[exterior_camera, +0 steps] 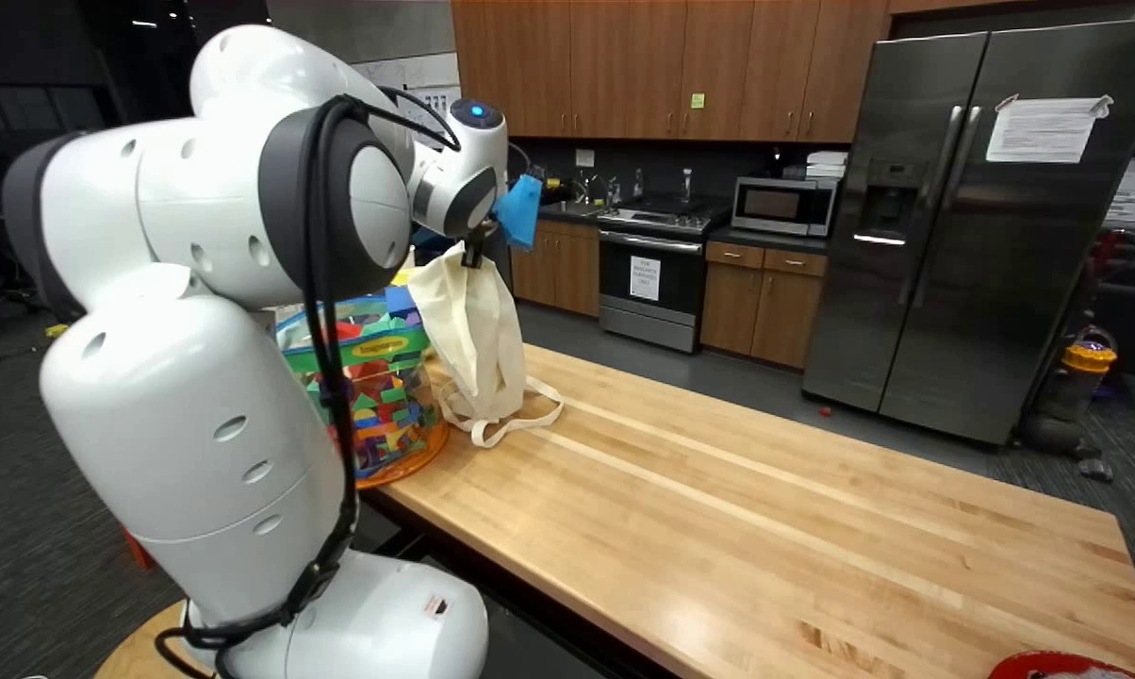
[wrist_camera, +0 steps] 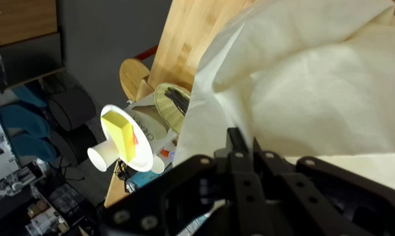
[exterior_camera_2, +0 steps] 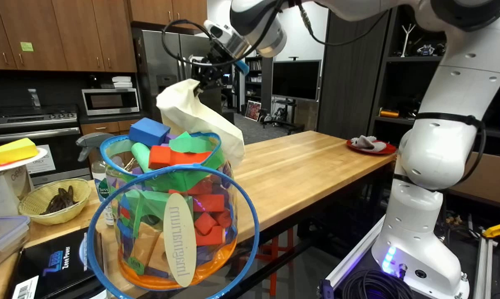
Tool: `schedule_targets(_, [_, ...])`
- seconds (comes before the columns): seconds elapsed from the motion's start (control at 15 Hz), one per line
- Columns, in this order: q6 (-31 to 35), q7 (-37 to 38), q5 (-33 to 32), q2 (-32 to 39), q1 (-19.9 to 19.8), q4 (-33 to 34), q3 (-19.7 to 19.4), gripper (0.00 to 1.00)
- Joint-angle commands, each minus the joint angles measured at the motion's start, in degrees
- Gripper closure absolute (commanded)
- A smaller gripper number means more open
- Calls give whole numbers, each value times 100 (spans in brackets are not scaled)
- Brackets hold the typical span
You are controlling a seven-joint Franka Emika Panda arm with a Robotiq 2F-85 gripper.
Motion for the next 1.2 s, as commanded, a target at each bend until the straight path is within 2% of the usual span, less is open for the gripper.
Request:
schedule_targets(0.0, [292,415,69,-337,-64,-741,-102,99])
schedule_targets(0.4, [606,953,-125,-240,-98,-1336,-211,99])
schedule_targets(0.53, [724,1155,-403,-165,-229,-1566,-275,99])
schedule_targets(0.73, [989,1796,-1325,15,-666,-2093,-434,99])
schedule_targets(0.93, [1049,2281,-2108,34,-1166,-2736,-777,99])
schedule_targets(1.07, [932,2776,-2544,101,-1473,-2946,-952,99])
schedule_targets(1.13, [883,2987,-2565,156,-1553,-2964,-1038,99])
